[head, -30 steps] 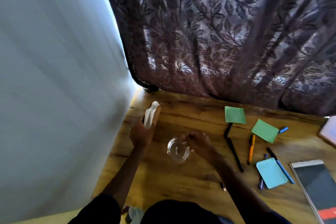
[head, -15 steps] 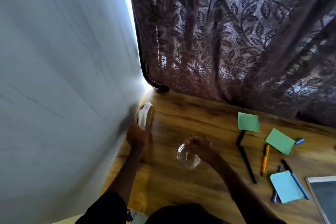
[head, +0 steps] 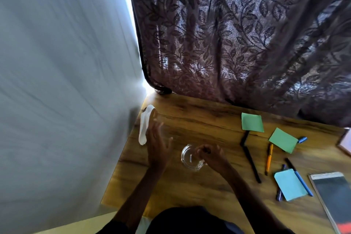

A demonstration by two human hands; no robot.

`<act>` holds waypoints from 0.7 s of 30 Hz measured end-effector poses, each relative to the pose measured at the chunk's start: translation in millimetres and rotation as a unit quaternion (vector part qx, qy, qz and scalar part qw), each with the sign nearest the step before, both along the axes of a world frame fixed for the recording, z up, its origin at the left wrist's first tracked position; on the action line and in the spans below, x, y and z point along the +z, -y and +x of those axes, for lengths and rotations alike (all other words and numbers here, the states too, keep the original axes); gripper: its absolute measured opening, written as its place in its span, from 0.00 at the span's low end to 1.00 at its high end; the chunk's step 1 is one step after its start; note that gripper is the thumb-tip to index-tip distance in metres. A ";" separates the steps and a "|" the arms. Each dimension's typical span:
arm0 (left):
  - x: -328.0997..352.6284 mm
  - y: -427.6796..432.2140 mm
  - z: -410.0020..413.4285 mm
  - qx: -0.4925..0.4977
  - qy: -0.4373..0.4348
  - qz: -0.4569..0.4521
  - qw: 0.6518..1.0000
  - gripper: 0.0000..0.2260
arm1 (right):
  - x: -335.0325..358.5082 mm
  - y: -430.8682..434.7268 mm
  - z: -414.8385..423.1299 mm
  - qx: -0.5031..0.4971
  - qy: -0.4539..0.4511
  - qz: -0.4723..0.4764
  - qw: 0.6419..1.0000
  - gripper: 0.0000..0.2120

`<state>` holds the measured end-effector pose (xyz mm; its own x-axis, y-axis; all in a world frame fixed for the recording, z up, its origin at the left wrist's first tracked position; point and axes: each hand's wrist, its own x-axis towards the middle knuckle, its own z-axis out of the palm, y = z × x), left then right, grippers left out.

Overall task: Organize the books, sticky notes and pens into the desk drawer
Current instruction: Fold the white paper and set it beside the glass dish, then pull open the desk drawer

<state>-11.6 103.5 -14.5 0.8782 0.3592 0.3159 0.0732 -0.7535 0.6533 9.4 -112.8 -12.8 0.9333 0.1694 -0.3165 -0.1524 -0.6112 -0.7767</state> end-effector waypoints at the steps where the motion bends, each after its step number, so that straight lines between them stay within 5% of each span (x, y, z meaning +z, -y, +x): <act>1: -0.7 7.9 -1.7 -0.028 0.007 -0.015 0.999 0.34 | -0.7 3.6 -2.5 -0.005 0.000 -0.007 1.000 0.06; 8: 4.4 54.1 -12.4 -0.142 0.026 -0.035 0.989 0.20 | 1.6 33.3 -23.9 -0.051 -0.009 -0.003 0.999 0.03; 21: -0.2 157.8 -56.4 -0.361 -0.002 0.003 0.933 0.10 | 17.4 130.9 -113.5 -0.219 -0.048 0.053 0.973 0.10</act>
<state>-68.0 -54.4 -14.7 0.8921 -0.3274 0.3114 -0.4513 -0.6113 0.6501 -104.0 -243.7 4.6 0.8901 -0.2016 -0.4088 -0.4558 -0.3888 -0.8007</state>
